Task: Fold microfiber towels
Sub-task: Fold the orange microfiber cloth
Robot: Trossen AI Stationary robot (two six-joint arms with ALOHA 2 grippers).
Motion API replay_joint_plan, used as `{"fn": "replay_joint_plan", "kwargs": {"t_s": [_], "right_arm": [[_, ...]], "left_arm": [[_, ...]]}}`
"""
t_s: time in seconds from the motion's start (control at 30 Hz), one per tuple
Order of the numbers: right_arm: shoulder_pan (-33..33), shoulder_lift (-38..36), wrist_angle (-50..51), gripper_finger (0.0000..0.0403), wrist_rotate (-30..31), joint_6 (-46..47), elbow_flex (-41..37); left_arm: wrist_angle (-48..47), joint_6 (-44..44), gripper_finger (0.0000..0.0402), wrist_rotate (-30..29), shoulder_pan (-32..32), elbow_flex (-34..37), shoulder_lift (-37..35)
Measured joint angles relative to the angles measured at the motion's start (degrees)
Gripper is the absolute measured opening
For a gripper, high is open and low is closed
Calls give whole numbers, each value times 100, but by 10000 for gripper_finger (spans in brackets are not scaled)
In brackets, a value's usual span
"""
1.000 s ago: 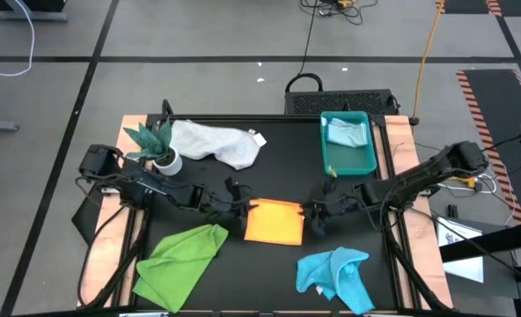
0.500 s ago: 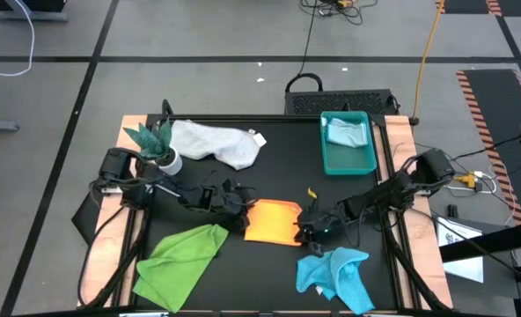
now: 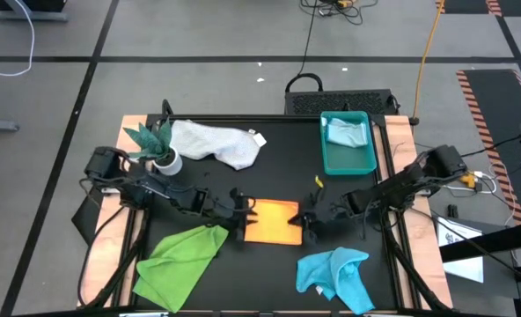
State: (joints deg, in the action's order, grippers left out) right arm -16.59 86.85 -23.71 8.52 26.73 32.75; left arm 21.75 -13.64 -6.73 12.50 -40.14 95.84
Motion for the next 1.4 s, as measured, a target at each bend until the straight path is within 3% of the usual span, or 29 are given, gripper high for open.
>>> {"fn": "replay_joint_plan", "kwargs": {"t_s": [0.17, 0.33, 0.57, 0.77, 0.9, 1.07, 1.27, 1.4], "right_arm": [[368, 285, 295, 1, 787, 252, -2], [554, 405, 669, 1, 791, 414, -2], [398, 23, 484, 0, 795, 154, 0], [212, 97, 115, 0, 169, -61, 2], [228, 411, 277, 0, 195, -47, 2], [57, 899, 29, 0, -183, -215, 15], [-448, 1219, -1035, 0, -897, -344, 94], [-604, 911, -1740, 0, -630, -689, 131]], "left_arm": [[-401, -243, 115, 169, 118, 33, 454], [-807, -543, 115, 61, 263, 11, 513], [-867, -613, 115, 88, 332, 42, -60], [-624, -653, 115, 93, 32, 35, -1], [-688, -566, 115, 59, -227, 39, 380], [-640, 150, 115, -475, -641, 20, 546], [-801, 1273, 115, -558, -1153, 19, -93], [-914, 1203, 115, -88, -1131, 17, -592]]}}
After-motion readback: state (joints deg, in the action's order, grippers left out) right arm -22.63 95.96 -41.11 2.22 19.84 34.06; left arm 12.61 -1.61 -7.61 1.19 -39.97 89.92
